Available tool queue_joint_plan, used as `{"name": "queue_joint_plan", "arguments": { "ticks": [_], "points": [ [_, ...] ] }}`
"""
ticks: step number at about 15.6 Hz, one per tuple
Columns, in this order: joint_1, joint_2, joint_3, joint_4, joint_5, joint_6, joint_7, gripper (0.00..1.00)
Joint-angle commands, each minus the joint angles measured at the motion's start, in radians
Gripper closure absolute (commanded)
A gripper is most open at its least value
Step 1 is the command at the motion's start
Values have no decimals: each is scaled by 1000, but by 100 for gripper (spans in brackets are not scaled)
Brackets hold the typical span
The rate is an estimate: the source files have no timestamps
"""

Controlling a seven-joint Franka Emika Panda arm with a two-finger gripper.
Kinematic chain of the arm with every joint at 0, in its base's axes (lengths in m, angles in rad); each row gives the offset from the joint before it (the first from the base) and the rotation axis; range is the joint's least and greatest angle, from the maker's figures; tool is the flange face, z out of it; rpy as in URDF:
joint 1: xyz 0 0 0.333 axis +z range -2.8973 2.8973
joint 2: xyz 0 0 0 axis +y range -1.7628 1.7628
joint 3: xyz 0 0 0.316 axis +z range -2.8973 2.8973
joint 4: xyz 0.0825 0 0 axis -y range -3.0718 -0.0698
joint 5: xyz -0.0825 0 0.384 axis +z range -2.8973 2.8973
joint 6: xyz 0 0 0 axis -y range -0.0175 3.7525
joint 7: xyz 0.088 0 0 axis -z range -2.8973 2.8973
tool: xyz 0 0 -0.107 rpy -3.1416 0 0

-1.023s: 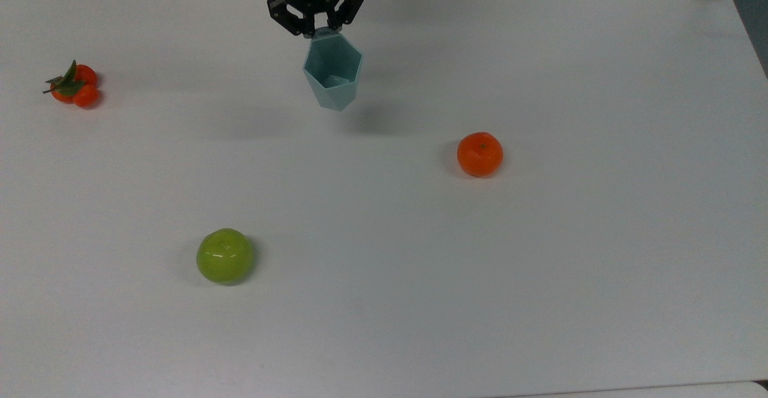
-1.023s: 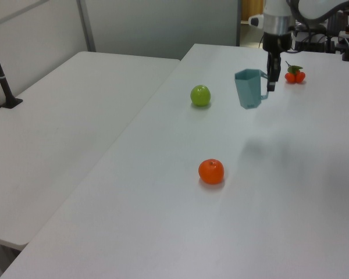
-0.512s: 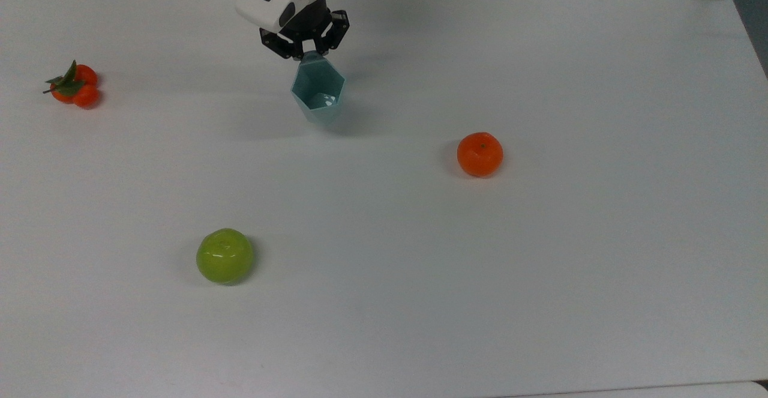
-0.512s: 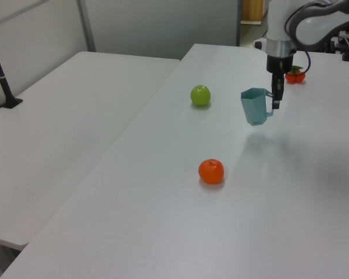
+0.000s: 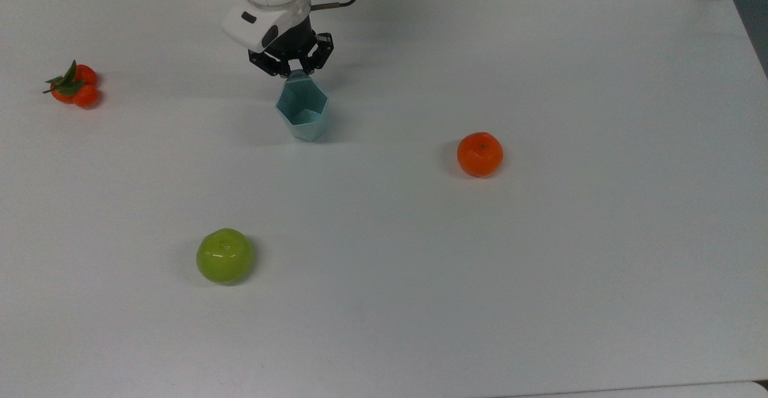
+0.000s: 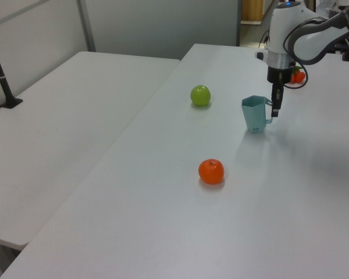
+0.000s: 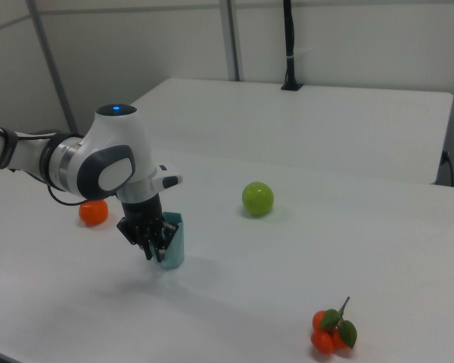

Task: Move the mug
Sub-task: 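Lower the held mug onto the table, then open the gripper and release the mug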

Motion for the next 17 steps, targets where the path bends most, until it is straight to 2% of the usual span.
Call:
{"name": "queue_joint_plan", "arguments": {
  "ticks": [1, 3, 5, 6, 10, 11, 12, 13, 17],
  "points": [
    [1, -9, -6, -43, 3, 63, -14, 100],
    [1, -7, -6, -43, 4, 63, -12, 99],
    [1, -6, -6, -43, 6, 61, -11, 70],
    [1, -6, -6, -43, 7, 58, -8, 61],
    [1, -7, -6, -41, 13, 55, -3, 37],
    [1, -7, -6, -41, 13, 52, -3, 25],
    [2, -10, -6, -40, 13, 51, -2, 9],
    [2, -14, -6, -37, 13, 49, 8, 0],
    [10, -29, -6, 6, 3, -6, 81, 0]
  ]
}}
